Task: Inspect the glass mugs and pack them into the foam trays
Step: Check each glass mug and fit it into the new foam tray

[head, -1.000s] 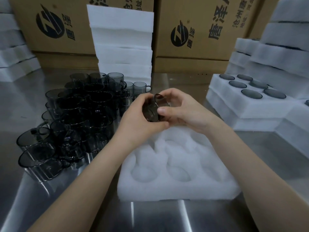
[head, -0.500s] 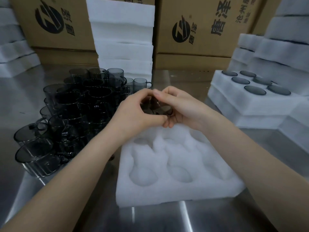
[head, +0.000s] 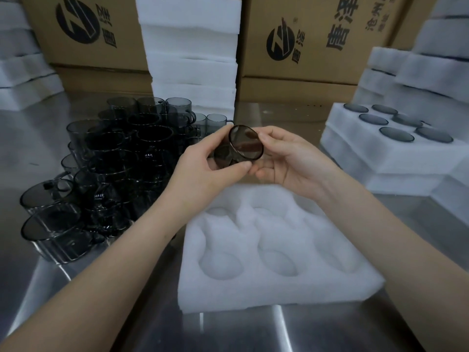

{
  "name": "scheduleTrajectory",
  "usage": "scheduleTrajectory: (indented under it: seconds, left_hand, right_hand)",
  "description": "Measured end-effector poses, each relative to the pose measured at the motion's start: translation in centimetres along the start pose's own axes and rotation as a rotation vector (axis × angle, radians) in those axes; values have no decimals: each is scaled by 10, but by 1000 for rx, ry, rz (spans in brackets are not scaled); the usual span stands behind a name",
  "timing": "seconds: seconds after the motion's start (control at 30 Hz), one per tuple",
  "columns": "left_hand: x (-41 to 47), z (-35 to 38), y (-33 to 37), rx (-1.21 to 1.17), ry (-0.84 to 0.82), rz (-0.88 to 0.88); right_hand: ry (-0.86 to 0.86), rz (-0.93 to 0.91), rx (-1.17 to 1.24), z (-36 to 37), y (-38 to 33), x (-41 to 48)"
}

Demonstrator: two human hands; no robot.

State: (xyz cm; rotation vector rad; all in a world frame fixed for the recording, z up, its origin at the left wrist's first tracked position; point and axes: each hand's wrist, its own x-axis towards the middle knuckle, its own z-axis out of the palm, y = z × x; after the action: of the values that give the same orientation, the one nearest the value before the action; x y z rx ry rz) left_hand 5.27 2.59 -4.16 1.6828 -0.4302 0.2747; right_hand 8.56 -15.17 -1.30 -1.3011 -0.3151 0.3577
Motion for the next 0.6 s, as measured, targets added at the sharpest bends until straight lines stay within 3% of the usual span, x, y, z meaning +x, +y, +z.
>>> scheduleTrajectory:
  seconds: [0.13,0.33,0.5,0.6]
  left_hand:
    - [-2,0,2,-13,13,16]
    - [-3,2,4,81,56,5]
    - [-7,9,7,243,81,30]
    - [-6,11,6,287,41,66]
  right_hand:
    - [-85,-2,92,-4,0,0]
    - [-92,-129,-130,-5,7,1]
    - [60,-249,-461,5,13,2]
    - [126,-263,-522,9,13,1]
